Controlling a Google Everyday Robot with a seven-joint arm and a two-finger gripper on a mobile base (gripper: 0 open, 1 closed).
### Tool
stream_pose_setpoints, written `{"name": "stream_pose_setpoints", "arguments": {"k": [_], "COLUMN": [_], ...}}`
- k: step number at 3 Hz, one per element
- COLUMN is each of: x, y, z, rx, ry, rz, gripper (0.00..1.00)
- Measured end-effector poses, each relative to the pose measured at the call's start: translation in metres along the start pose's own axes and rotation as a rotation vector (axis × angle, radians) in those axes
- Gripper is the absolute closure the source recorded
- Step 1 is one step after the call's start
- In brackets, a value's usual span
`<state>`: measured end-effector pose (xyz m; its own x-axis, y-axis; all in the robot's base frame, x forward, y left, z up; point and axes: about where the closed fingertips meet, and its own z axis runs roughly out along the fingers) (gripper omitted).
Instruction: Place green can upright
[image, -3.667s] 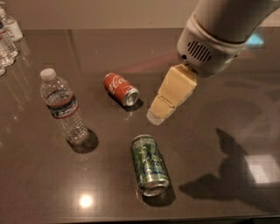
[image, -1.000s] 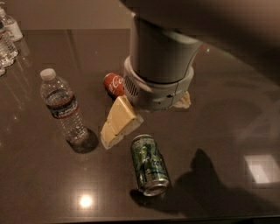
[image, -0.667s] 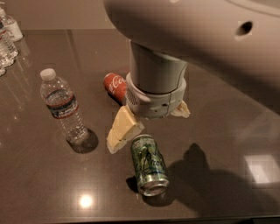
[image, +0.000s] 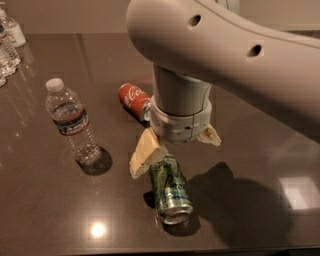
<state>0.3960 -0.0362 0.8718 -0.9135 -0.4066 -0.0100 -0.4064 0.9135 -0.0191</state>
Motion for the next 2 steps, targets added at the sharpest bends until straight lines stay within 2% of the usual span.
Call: {"name": "stream_pose_setpoints", "arguments": {"k": [1,2], "x": [0.0012,0.0051], "y": [-0.0028,0.0028], "z": [0.0102,0.0141], "rx": [-0.005,-0.011], "ry": [0.028,0.043], "rz": [0.050,0.074], "gripper": [0.00,0.00]}}
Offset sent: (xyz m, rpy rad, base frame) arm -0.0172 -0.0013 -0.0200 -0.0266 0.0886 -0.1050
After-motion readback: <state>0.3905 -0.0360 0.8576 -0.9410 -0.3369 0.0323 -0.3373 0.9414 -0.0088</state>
